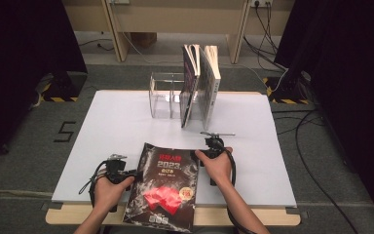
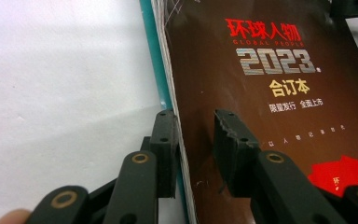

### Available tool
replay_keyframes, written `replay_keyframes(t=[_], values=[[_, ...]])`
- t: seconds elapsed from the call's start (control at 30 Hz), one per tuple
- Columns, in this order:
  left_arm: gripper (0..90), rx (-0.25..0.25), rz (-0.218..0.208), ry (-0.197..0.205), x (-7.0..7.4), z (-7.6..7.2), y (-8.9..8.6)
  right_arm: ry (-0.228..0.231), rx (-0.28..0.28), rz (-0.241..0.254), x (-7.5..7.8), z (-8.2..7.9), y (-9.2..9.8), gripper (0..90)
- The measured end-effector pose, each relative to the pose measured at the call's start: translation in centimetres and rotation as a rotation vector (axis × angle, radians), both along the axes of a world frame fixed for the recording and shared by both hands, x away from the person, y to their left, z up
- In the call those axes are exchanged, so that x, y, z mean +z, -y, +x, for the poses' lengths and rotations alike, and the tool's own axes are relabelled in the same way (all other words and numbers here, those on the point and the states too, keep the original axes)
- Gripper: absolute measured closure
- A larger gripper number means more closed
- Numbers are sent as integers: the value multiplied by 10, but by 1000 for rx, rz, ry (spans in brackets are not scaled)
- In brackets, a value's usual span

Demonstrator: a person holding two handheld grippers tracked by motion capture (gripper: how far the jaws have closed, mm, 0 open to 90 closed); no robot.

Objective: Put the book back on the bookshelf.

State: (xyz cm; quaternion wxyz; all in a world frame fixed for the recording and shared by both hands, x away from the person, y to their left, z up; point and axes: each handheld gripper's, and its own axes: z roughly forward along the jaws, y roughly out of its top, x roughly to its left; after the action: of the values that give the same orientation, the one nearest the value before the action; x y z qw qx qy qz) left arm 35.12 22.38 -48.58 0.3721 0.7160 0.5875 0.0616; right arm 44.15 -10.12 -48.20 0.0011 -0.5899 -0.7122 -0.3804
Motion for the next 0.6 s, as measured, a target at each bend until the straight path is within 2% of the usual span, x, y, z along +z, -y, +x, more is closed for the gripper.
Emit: replay_keyframes(t=[0.23, 0.3, 0.37, 0.43, 0.6], values=[[692, 0, 3, 3, 0, 0, 0, -32, 21, 30, 0, -5, -3, 580], [692, -1, 4, 3, 0, 0, 0, -45, 41, 40, -1, -6, -4, 622], [691, -3, 3, 4, 0, 0, 0, -42, 47, 25, -1, -6, -4, 679], [688, -9, -1, 7, 0, 0, 0, -63, 57, 42, -1, -5, -3, 736], [660, -29, -16, 1, 0, 1, -3, -61, 74, 85, 5, -4, -2, 852]])
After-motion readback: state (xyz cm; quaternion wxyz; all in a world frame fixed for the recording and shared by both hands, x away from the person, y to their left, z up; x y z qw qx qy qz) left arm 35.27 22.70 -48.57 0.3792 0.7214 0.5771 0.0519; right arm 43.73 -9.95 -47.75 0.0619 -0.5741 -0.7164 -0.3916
